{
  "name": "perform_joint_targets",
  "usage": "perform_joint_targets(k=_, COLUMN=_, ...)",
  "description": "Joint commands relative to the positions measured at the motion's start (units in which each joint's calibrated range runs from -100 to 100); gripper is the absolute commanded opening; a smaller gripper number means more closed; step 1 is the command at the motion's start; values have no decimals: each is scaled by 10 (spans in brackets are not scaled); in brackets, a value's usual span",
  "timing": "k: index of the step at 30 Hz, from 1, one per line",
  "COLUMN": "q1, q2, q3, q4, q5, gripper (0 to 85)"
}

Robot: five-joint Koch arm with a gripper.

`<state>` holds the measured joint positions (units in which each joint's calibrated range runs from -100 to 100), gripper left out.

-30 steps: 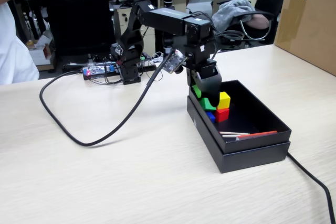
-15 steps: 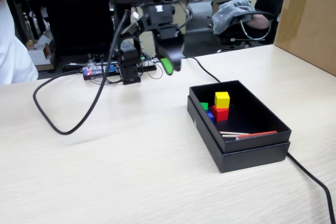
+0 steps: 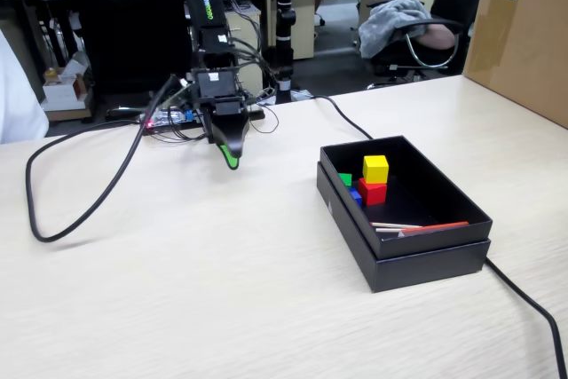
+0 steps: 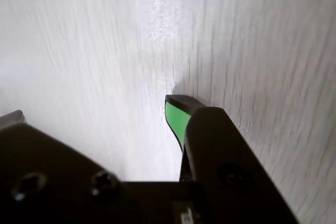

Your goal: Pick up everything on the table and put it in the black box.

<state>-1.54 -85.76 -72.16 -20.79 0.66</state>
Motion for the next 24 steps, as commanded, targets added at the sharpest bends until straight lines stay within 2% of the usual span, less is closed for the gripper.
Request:
perform_joint_targets(k=1, q1=0, q2=-38, q3=-22, q4=95, q5=-10, gripper=520)
perform_joint_targets(k=12, q1=7, q2=-44, q3=-188, q4=229, q5=-18, gripper=521)
perform_joint_targets(k=20, q1=13, q2=-66, q3=-230, q4=259, q5=-21, gripper=507)
perform_joint_targets(k=24, q1=10, q2=-96, q3=-243, q4=254, q5=-32, gripper=505)
